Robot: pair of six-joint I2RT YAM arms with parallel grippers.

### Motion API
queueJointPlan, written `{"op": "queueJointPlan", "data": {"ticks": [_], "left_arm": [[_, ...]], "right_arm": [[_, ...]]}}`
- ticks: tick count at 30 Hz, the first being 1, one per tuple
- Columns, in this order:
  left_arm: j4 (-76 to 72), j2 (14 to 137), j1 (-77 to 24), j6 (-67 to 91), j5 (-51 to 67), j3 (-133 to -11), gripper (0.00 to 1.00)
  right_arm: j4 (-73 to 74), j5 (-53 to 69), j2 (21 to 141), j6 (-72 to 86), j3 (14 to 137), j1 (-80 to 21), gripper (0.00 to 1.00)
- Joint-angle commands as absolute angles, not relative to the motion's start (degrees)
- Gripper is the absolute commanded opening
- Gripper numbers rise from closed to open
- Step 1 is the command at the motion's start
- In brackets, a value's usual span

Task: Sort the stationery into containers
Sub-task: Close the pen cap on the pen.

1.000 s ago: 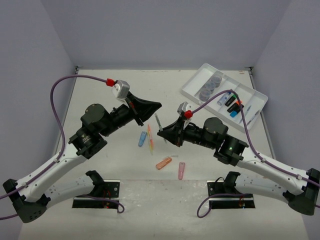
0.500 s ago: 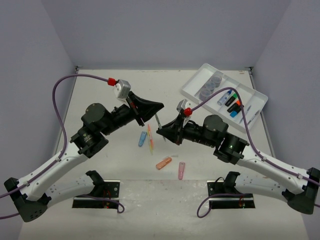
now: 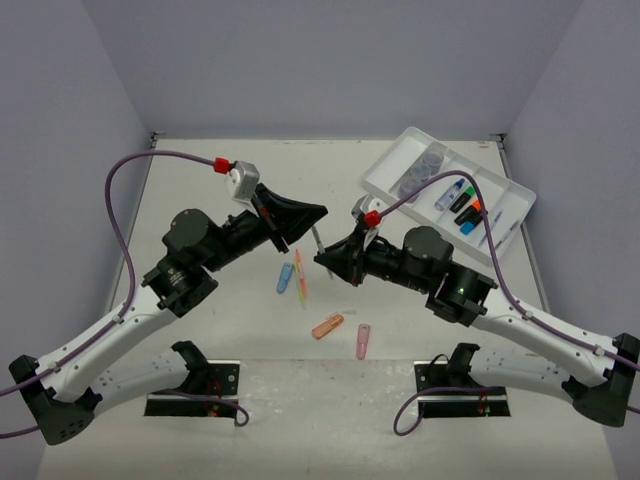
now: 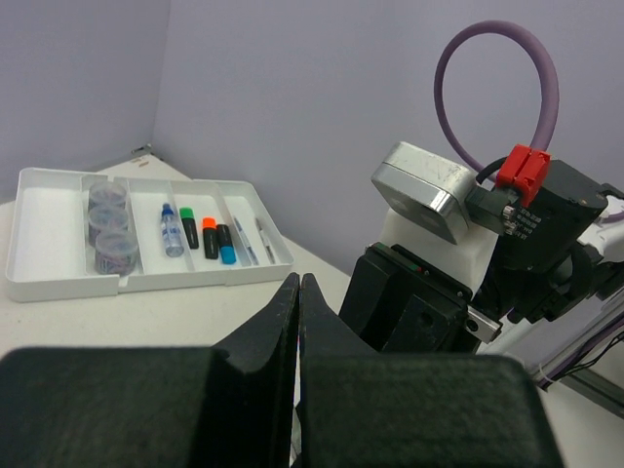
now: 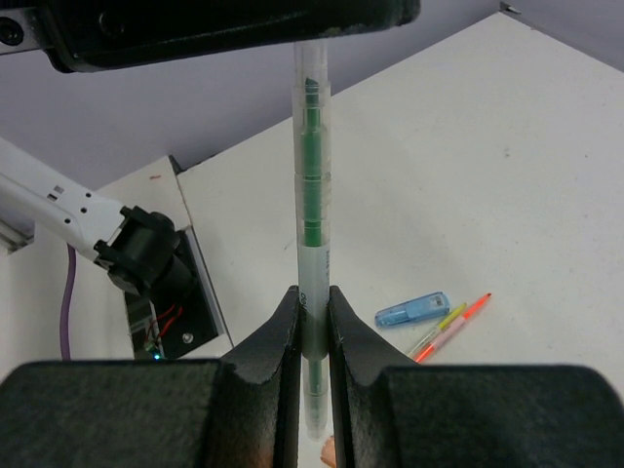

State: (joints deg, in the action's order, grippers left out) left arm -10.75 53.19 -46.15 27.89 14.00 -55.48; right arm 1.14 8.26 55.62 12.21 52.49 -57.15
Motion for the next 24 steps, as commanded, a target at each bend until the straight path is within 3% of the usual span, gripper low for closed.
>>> {"op": "queueJointPlan", "data": {"ticks": [1,24], "left_arm": [[-7.5,52.47,-46.14,26.34,13.4,-57.34,0.0],[-6.89,55.06,-46.1,28.34,12.99,-60.78,0.0]], "right_arm": [[-5.09,5.88,55.62,14.56,50.56,-55.87,0.0],[-3.74,5.01,50.58,13.01,49.87,-55.81,0.0]]}}
